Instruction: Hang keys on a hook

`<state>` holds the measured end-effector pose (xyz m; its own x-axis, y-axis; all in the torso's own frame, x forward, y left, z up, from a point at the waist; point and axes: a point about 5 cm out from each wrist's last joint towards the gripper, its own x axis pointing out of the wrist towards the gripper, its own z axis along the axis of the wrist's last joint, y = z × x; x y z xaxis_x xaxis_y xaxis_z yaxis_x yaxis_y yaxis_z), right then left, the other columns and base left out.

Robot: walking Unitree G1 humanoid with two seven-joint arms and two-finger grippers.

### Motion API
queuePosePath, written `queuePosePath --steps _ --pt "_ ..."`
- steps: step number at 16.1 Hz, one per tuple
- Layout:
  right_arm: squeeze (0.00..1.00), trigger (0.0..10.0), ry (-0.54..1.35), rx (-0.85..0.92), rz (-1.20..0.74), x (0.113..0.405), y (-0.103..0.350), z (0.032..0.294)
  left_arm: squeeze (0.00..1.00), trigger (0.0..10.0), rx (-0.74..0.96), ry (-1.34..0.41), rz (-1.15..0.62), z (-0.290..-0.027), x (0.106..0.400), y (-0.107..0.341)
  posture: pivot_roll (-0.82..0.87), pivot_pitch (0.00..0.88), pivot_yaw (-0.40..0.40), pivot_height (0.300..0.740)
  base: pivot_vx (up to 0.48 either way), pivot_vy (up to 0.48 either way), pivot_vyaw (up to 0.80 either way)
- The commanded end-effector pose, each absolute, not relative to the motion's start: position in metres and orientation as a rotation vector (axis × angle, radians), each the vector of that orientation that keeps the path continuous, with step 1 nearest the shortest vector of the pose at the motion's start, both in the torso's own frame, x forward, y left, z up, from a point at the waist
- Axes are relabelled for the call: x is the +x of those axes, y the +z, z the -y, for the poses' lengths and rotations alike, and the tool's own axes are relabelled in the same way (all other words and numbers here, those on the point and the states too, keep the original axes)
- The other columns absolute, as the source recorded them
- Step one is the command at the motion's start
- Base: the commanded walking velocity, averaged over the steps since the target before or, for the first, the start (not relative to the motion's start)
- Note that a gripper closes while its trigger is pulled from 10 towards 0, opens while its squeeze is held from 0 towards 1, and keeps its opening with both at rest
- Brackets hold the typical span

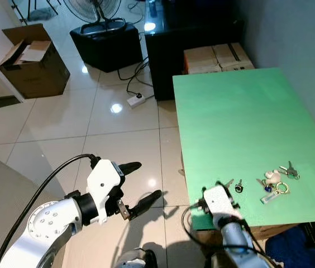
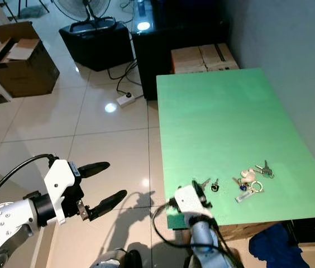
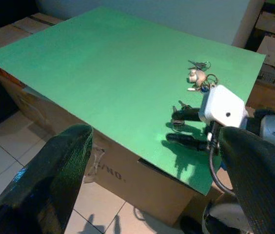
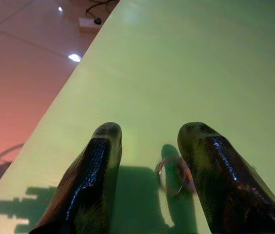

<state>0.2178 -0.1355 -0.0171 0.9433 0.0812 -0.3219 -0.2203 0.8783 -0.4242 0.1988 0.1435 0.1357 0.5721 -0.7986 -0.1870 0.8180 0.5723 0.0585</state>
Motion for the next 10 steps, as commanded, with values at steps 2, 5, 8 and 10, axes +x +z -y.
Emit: queuePosePath --steps 2,5,8,10 --pt "0.0 10.0 0.156 -0.479 -0.349 0.214 -0.022 0.132 0.0 10.0 0.158 -0.952 -0.144 -0.149 0.198 0.139 0.13 0.101 0.159 0.74 0.0 0.0 0.0" --pt "0.0 10.0 0.158 -0.516 -0.383 0.221 -0.024 0.135 0.0 10.0 0.162 -0.957 -0.145 -0.149 0.199 0.139 0.13 0.109 0.163 0.74 0.0 0.0 0.0" --pt "0.0 10.0 0.152 -0.537 -0.4 0.225 -0.024 0.136 0.0 10.0 0.161 -0.954 -0.146 -0.149 0.199 0.139 0.14 0.109 0.16 0.74 0.0 0.0 0.0" --pt "0.0 10.0 0.154 -0.525 -0.415 0.229 -0.026 0.134 0.0 10.0 0.161 -0.954 -0.147 -0.15 0.199 0.139 0.14 0.112 0.162 0.74 0.0 0.0 0.0"
